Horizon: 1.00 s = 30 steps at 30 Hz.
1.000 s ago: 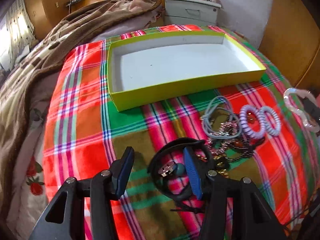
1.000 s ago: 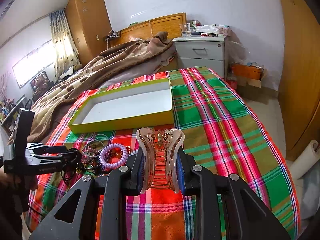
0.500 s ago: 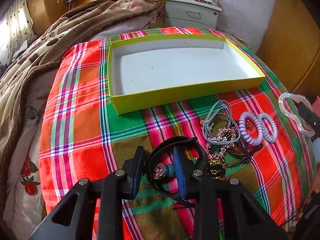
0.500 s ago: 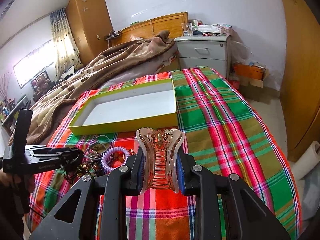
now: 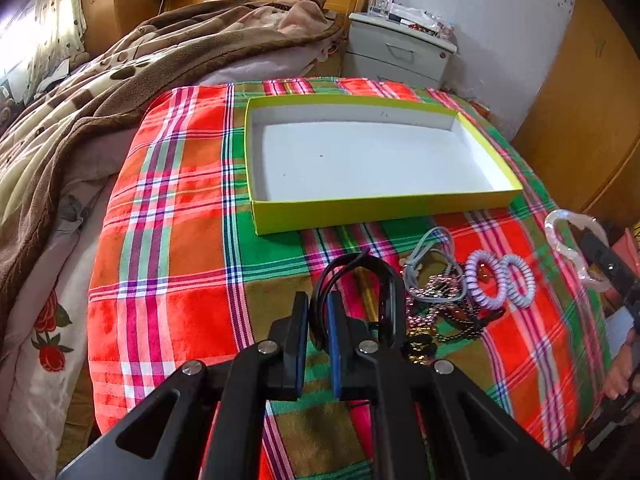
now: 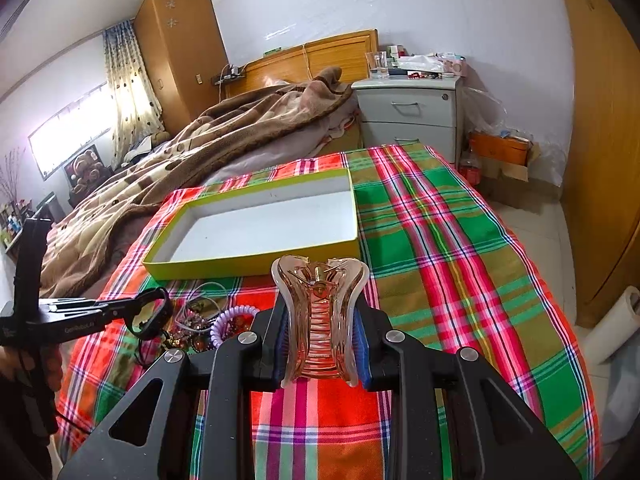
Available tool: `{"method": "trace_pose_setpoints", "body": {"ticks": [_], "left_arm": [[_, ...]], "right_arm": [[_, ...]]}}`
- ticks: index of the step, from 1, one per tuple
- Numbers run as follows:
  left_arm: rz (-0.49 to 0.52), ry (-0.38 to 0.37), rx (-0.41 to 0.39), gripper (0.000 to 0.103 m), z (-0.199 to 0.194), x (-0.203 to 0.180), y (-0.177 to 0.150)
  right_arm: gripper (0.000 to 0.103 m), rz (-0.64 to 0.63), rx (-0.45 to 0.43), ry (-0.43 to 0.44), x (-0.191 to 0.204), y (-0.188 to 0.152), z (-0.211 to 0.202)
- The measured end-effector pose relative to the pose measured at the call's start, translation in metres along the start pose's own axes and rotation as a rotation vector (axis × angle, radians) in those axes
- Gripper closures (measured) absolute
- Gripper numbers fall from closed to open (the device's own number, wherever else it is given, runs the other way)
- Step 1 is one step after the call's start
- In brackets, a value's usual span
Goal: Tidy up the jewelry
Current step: 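Carry the claw clip into the box with the right tool while the left tool places the watch band there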
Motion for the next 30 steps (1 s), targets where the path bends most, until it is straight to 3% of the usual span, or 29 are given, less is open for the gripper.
{"method": "trace_pose_setpoints", "body": {"ticks": [16, 30], "left_arm": [[-0.048, 0.003, -0.087, 0.093, -0.028, 0.01, 0.036], [-0.082, -0.006, -0.08, 0.091, 0.004, 0.025, 0.088]], "right_arm": [[0.076, -0.022, -0.056, 0.016, 0.012, 0.04, 0.002], [0.076, -0.035, 0.011, 0.0, 0.005, 0.087, 0.078]]}}
Point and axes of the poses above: each gripper's, at about its wrist camera, not at the fingertips, and z roughly the way its jaws point, x to its left, y to its top, the point moved 4 cm from there along z, roughly the way its jaws point, and after that the axes turned 4 degrees about z, right-handed, at the moved point
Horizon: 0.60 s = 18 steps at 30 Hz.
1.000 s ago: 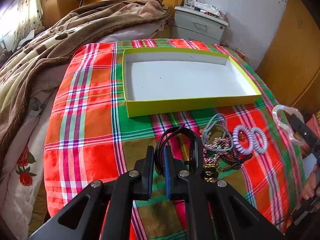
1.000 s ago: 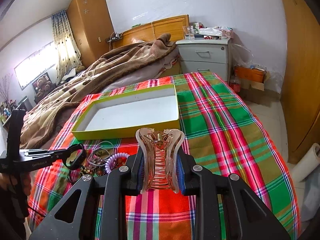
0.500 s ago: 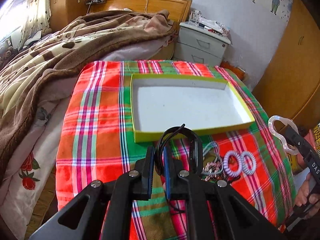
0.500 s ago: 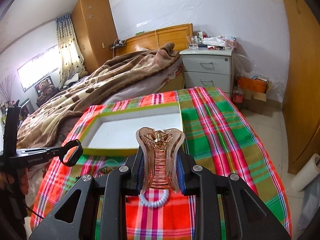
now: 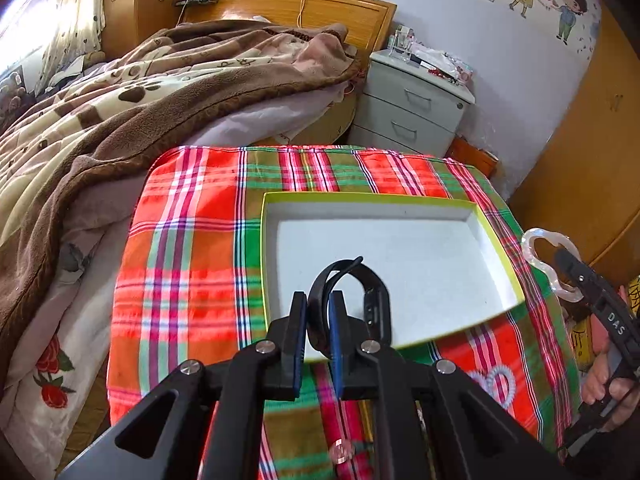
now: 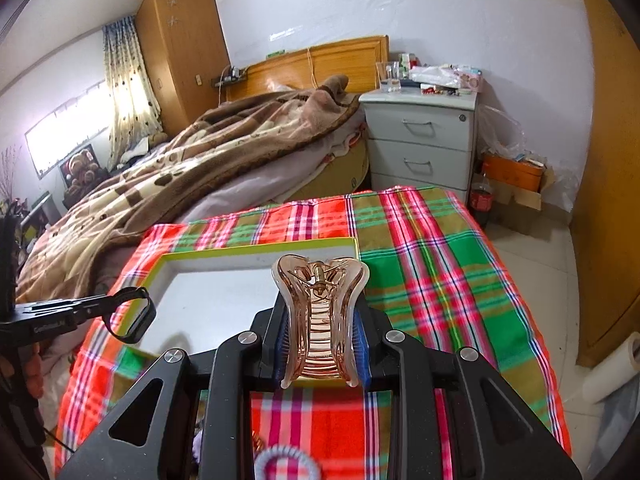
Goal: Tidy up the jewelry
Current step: 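Carry the claw clip into the box with the right tool while the left tool places the watch band there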
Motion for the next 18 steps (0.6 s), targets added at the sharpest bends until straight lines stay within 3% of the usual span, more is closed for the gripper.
{"method": "trace_pose_setpoints", "body": {"ticks": [9, 18], "left_arm": [[-0.041, -0.015, 0.038, 0.091, 0.042, 0.008, 0.02], [-0.04, 0.035, 0.053, 0.091, 0.066, 0.014, 0.033]], "right_arm": [[0.076, 0.007, 0.089, 0.001, -0.006, 0.01, 0.055], [0.076, -0.024, 0.138, -0.018, -0.003, 0.018, 0.088]]}}
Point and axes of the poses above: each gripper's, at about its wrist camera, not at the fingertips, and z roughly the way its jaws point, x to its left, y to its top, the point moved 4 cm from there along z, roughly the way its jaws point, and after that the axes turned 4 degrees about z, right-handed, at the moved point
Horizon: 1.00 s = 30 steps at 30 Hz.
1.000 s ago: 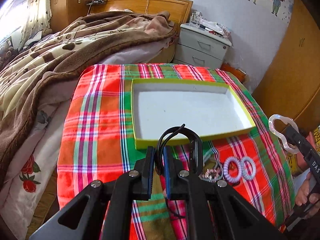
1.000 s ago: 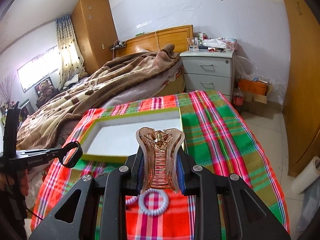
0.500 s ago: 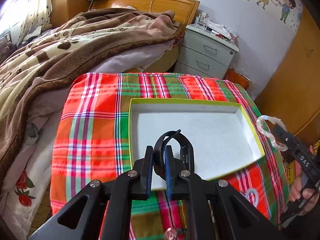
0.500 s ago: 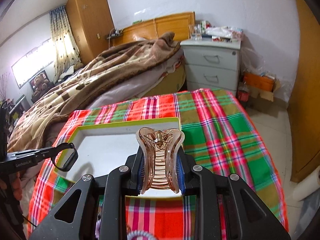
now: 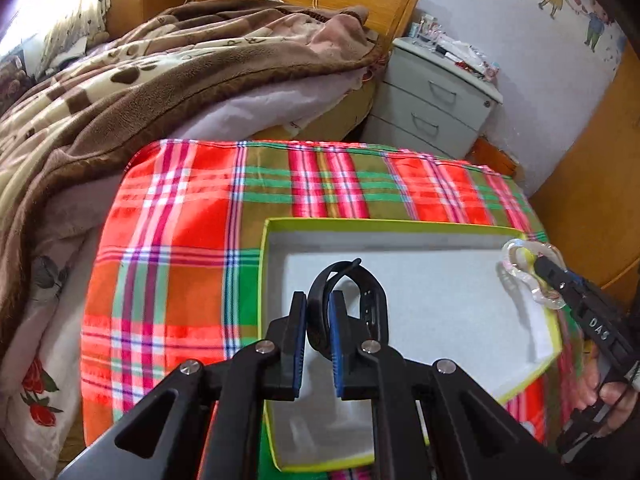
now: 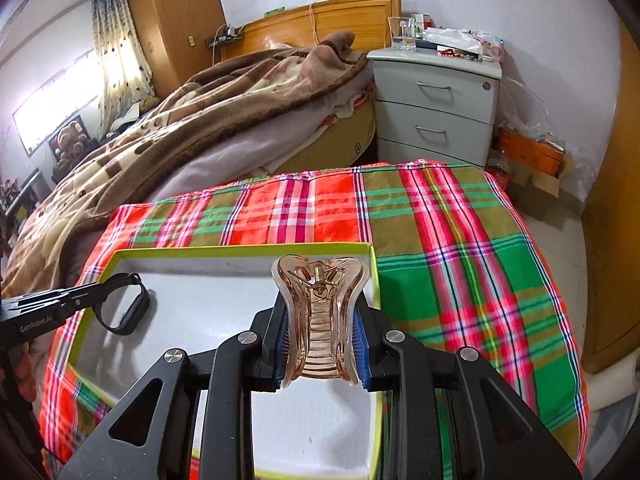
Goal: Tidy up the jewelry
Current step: 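Carry the claw clip into the box with the right tool while the left tool places the watch band there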
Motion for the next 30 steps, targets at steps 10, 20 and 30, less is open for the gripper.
{"method": "trace_pose_setpoints", "body": {"ticks": [10, 20, 30], "left_arm": [[-0.009, 0.013, 0.024, 0.091, 0.014, 0.006, -0.002], [-0.018, 0.009, 0.021, 0.091, 0.014, 0.007, -0.003], [0.023, 0.036, 0.019, 0.074, 0.012, -0.003, -0.007]], "right_arm": [[0.076, -0.02, 0.012, -0.017, 0.002, 0.0, 0.013], [0.076, -0.038, 0.007, -0.034, 0.004, -0.006, 0.018], [0.075, -0.037, 0.0, -0.036, 0.004, -0.009, 0.016]]}}
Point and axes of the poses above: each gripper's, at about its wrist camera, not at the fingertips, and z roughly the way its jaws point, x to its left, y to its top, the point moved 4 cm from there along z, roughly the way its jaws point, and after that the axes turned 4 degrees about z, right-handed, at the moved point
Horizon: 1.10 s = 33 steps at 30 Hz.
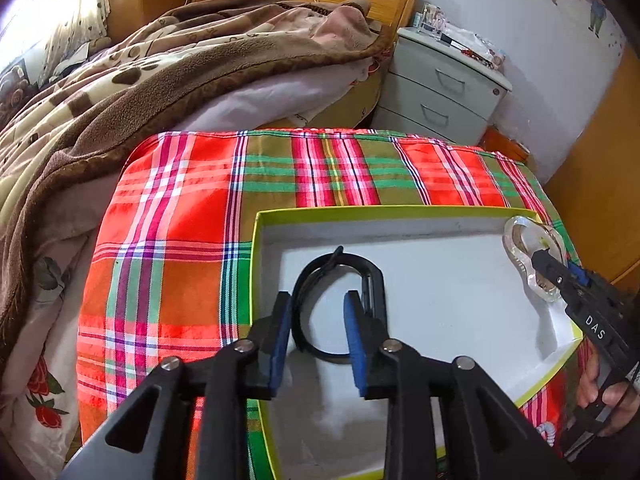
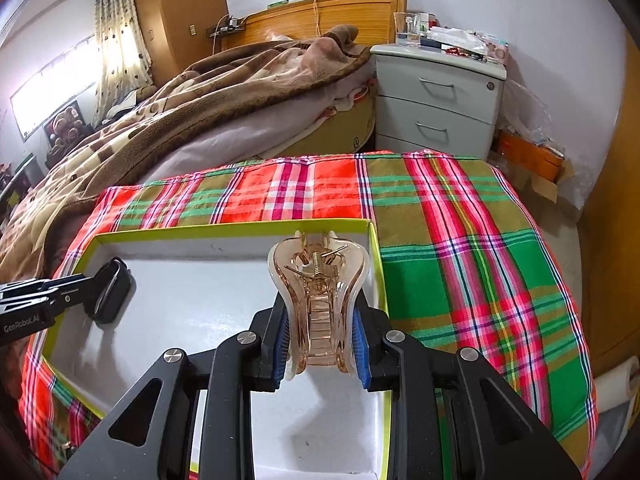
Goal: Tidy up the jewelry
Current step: 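Carry the claw clip into the box with the right tool while the left tool places the watch band there, then move both tools back to the jewelry pile beside the box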
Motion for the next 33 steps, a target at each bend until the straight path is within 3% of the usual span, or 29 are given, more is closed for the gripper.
{"method": "trace_pose_setpoints", "body": {"ticks": [7, 9, 12, 24, 33], "left_arm": [[-0.003, 0.011, -0.018, 0.061, -0.007, -0.002, -0.002], [-0.01, 0.004, -0.027, 0.061, -0.01, -0.002, -0.002], [-0.011, 0.015, -0.042, 0.061, -0.016, -0.001, -0.002], [-0.024, 0.0, -0.073, 0.057, -0.047, -0.004, -0.018], [-0.038, -0.073, -0.102, 0.056, -0.076, -0.005, -0.042]], "right_arm": [[0.069, 0.009, -0.008, 0.001, -0.001, -0.001, -0.002], [0.062, 0.01, -0.014, 0.003, -0.001, -0.001, -0.004], [0.06, 0.008, -0.026, 0.007, 0.001, -0.001, -0.008], [0.057, 0.025, -0.099, 0.032, 0.006, -0.004, -0.04], [0.057, 0.05, -0.155, 0.052, 0.004, -0.014, -0.077]]}}
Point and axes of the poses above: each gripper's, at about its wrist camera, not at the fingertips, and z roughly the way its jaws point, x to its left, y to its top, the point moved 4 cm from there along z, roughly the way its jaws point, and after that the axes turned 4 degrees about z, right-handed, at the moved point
